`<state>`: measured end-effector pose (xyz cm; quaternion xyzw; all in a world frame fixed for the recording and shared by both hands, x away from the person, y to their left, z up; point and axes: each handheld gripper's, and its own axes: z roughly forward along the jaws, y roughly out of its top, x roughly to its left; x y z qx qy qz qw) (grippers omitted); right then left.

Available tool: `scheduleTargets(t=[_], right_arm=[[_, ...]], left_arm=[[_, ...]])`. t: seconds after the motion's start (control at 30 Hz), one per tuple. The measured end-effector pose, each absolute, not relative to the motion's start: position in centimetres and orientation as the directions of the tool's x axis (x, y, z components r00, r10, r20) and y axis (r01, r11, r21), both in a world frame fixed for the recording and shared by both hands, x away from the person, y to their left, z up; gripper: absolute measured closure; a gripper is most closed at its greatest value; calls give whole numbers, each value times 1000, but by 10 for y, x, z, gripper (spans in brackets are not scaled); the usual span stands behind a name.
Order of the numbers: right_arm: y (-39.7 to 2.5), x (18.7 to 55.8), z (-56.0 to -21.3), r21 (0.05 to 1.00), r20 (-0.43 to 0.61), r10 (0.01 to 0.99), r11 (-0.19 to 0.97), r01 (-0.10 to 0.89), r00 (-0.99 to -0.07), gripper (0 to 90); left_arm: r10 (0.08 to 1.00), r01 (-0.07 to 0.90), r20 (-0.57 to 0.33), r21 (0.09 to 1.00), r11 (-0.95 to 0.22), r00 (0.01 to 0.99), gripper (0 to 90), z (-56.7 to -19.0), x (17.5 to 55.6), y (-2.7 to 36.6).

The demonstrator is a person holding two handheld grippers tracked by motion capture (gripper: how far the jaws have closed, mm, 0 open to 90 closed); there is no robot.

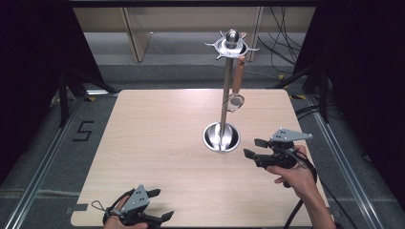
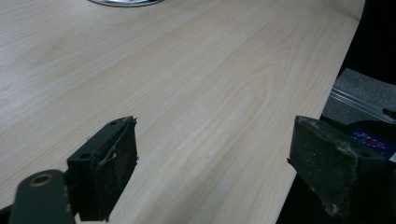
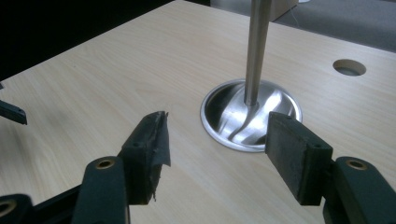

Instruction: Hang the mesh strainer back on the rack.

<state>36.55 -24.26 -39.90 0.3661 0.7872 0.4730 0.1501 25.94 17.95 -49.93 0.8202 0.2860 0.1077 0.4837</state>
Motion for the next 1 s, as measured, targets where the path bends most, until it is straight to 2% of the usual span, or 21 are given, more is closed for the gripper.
scheduleTargets(t=[0.07, 0.1, 0.13, 0.17, 0.23, 0.3, 0.37, 0.73, 0.77, 1.0], right_arm=[[-241, 364, -401, 838, 139, 712, 286, 465, -688, 379], [-240, 365, -403, 848, 111, 714, 294, 440, -691, 376], [-239, 364, -404, 838, 137, 715, 285, 465, -686, 376], [-238, 363, -405, 831, 159, 717, 274, 484, -679, 376], [-236, 365, -409, 847, 125, 715, 284, 449, -688, 375], [-234, 363, -410, 832, 153, 707, 285, 477, -690, 371], [-233, 364, -412, 835, 132, 698, 304, 458, -704, 367], [-225, 361, -430, 801, 142, 698, 335, 496, -702, 352], [-226, 363, -431, 803, 115, 688, 360, 475, -717, 351], [-224, 359, -436, 792, 125, 684, 367, 487, -719, 346]], left_arm=[[582, 390, -122, 847, -361, 804, 147, -499, 258, 179], [577, 376, -108, 850, -369, 810, 147, -499, 259, 180], [562, 344, -55, 839, -423, 825, 147, -498, 262, 183], [568, 356, -77, 845, -399, 819, 146, -498, 261, 181], [563, 346, -59, 840, -418, 824, 147, -498, 261, 182], [563, 346, -59, 840, -418, 824, 147, -498, 262, 183], [582, 386, -118, 848, -363, 805, 147, -500, 258, 179], [581, 387, -116, 846, -367, 805, 147, -499, 258, 179], [580, 380, -91, 834, -399, 809, 147, -499, 259, 181], [585, 381, -94, 838, -391, 806, 147, -499, 259, 180]])
